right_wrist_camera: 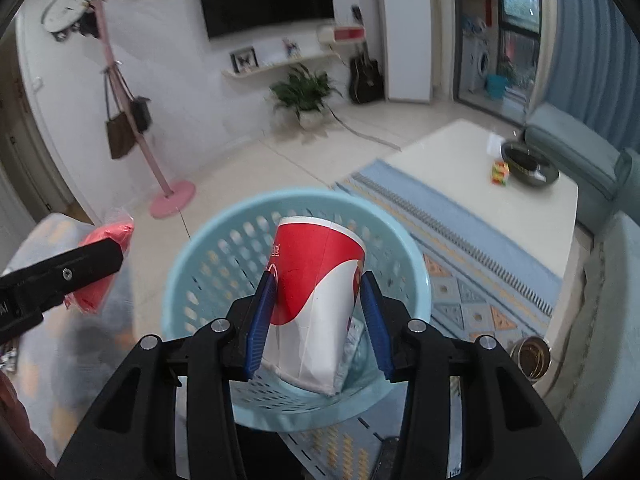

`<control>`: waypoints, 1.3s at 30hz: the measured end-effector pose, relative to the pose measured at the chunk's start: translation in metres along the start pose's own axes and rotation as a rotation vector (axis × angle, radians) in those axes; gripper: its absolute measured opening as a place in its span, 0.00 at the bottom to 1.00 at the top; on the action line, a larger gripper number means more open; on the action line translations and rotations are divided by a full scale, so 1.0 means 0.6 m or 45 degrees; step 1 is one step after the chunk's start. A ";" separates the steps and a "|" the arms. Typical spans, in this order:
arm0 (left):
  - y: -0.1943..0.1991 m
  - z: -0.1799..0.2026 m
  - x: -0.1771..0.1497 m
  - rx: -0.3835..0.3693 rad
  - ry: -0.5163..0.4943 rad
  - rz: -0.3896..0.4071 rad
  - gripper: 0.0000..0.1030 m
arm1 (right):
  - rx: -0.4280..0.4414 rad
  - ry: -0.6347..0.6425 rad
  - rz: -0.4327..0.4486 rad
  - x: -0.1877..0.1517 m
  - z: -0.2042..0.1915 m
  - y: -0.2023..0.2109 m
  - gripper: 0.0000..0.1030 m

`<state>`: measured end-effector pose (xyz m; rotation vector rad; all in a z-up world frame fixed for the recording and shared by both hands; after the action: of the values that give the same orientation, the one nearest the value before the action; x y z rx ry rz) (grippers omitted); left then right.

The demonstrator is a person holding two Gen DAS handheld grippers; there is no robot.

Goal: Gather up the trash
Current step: 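Drop the paper cup and pink packet into the blue basket, opening both tools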

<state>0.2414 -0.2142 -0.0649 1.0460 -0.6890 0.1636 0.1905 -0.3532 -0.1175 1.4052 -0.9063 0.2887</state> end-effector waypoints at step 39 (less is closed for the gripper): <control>0.405 -0.103 -0.176 0.247 0.154 0.456 0.64 | 0.397 0.298 0.217 -0.072 -0.220 0.274 0.58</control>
<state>0.0800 -0.0182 0.0323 1.0803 -0.7567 0.6090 0.1019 -0.1849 -0.0169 1.5412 -0.8107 0.7337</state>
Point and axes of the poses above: each gripper's, at about its wrist camera, not at the fingertips, and y roughly against the way its jaws point, z to its right, x to its top, the point moved 2 cm from there along -y, roughly the way its jaws point, and after that the axes turned 4 degrees about -x, right-handed, at the moved point
